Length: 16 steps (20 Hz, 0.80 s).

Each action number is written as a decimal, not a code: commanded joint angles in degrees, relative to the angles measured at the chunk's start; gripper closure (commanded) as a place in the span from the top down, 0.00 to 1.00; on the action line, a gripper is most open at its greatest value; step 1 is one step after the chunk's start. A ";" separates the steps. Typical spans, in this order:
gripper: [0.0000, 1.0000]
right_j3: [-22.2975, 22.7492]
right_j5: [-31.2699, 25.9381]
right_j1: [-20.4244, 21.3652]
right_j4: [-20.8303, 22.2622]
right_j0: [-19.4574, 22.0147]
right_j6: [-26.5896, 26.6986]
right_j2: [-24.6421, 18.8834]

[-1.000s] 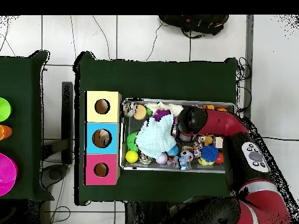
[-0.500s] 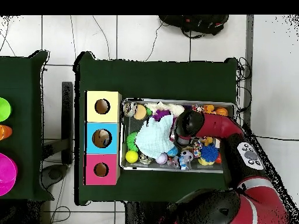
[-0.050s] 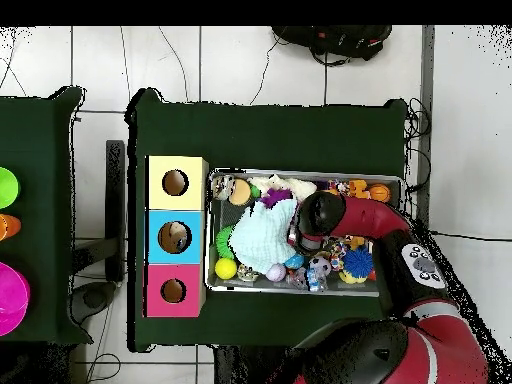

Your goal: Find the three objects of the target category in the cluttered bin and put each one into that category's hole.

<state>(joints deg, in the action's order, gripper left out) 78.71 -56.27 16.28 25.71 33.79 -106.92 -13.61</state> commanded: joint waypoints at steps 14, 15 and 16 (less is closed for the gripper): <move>1.00 -4.59 20.52 -11.92 7.47 2.97 6.54 -4.21; 1.00 -4.59 20.72 -11.99 7.60 2.96 6.52 -4.24; 1.00 -4.76 20.75 -12.20 7.64 2.94 6.48 -4.26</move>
<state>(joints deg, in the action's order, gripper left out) 78.72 -56.30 16.18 25.70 34.49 -106.92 -14.07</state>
